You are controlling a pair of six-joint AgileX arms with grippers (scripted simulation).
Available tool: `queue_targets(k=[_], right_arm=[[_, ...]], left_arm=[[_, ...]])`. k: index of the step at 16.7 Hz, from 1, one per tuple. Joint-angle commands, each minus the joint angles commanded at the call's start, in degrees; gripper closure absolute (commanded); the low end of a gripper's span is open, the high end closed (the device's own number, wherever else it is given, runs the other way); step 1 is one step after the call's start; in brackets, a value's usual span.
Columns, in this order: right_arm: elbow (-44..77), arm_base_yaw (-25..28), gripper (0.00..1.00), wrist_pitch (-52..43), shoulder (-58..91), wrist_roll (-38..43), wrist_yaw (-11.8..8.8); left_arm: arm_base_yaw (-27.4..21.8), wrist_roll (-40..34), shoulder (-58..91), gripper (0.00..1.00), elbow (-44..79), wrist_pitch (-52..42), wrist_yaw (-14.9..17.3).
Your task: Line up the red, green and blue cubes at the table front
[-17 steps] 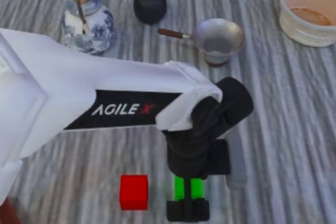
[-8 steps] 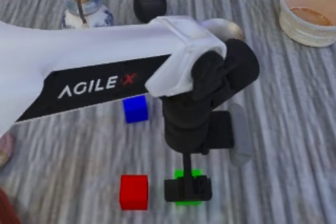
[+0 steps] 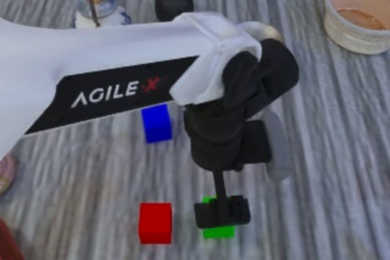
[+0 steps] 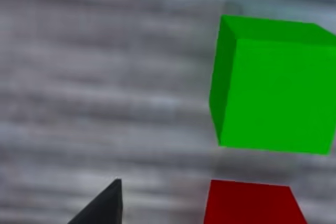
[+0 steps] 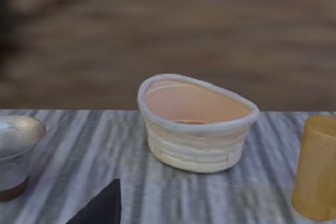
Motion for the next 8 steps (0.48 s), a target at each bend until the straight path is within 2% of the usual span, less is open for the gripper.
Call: queue_targets(k=[4, 8], right_arm=[[0.0, 0.0, 0.00, 0.0, 0.0, 0.0, 0.0], [0.0, 0.0, 0.00, 0.0, 0.0, 0.0, 0.0]], left_arm=[[3.7, -12.4, 3.8, 0.00, 4.8, -1.6, -0.1], [9.3, -30.1, 8.4, 0.00, 10.5, -3.5, 0.0]])
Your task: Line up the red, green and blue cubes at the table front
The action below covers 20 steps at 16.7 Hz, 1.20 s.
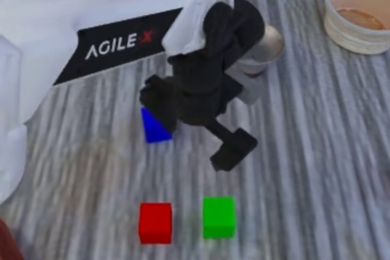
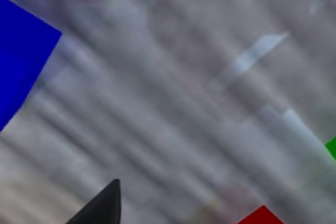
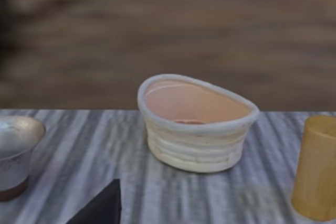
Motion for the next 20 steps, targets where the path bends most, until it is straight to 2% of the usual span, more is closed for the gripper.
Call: queue_targets(k=[5, 9, 12, 17, 20], right_arm=[[0.0, 0.0, 0.00, 0.0, 0.0, 0.0, 0.0], [0.0, 0.0, 0.00, 0.0, 0.0, 0.0, 0.0], [0.0, 0.0, 0.00, 0.0, 0.0, 0.0, 0.0], [0.0, 0.0, 0.00, 0.0, 0.0, 0.0, 0.0], [0.0, 0.0, 0.00, 0.0, 0.0, 0.0, 0.0]], left_arm=[[7.8, -24.8, 5.2, 0.00, 6.7, -2.1, 0.2], [12.9, -38.3, 7.3, 0.00, 10.5, -2.6, 0.1], [14.6, -42.1, 7.7, 0.00, 11.8, -2.6, 0.0], [14.5, -42.1, 7.5, 0.00, 11.5, -2.4, 0.0], [14.7, -42.2, 8.8, 0.00, 8.5, 1.7, 0.0]])
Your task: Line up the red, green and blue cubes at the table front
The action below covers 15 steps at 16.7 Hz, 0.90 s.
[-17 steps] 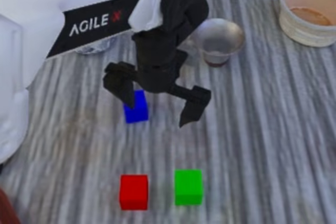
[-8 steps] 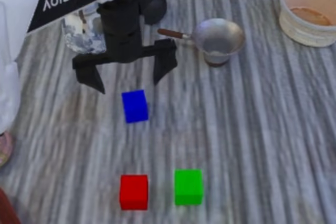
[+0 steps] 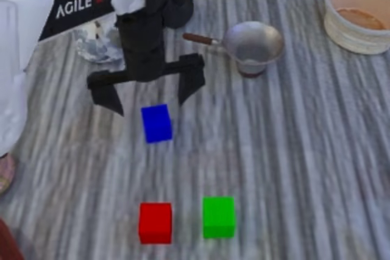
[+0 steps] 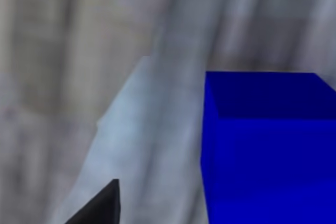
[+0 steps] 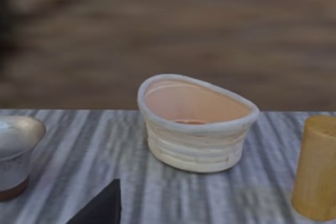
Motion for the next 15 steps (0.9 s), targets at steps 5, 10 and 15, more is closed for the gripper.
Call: queue_targets(k=[5, 10, 15], right_arm=[[0.0, 0.0, 0.00, 0.0, 0.0, 0.0, 0.0], [0.0, 0.0, 0.00, 0.0, 0.0, 0.0, 0.0], [0.0, 0.0, 0.00, 0.0, 0.0, 0.0, 0.0]], left_arm=[[0.1, 0.2, 3.7, 0.00, -7.4, 11.5, 0.0], [0.1, 0.1, 4.4, 0.00, -8.4, 12.9, 0.0], [0.1, 0.1, 4.4, 0.38, -8.4, 12.9, 0.0]])
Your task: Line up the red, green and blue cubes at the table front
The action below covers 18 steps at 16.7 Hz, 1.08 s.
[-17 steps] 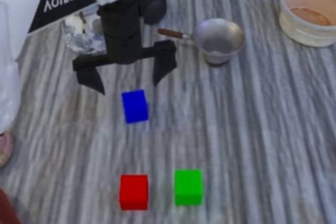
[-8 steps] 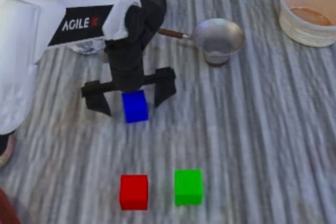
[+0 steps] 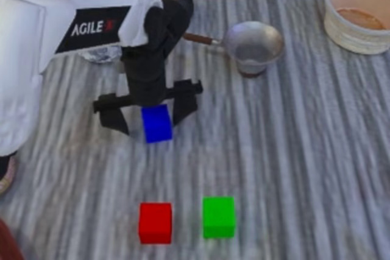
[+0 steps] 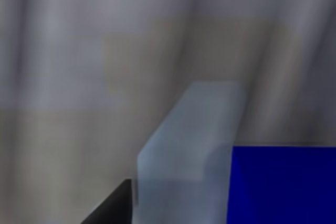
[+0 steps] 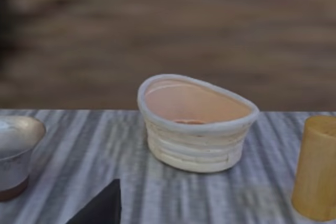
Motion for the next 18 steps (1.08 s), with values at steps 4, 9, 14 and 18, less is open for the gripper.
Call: queue_targets(k=[4, 9, 14, 18], right_arm=[[0.0, 0.0, 0.00, 0.0, 0.0, 0.0, 0.0], [0.0, 0.0, 0.00, 0.0, 0.0, 0.0, 0.0], [0.0, 0.0, 0.00, 0.0, 0.0, 0.0, 0.0], [0.0, 0.0, 0.00, 0.0, 0.0, 0.0, 0.0]], left_arm=[[0.0, 0.0, 0.0, 0.68, 0.0, 0.0, 0.0], [0.0, 0.0, 0.0, 1.00, 0.0, 0.0, 0.0], [0.0, 0.0, 0.0, 1.00, 0.0, 0.0, 0.0], [0.0, 0.6, -1.9, 1.00, 0.3, -1.3, -0.7]])
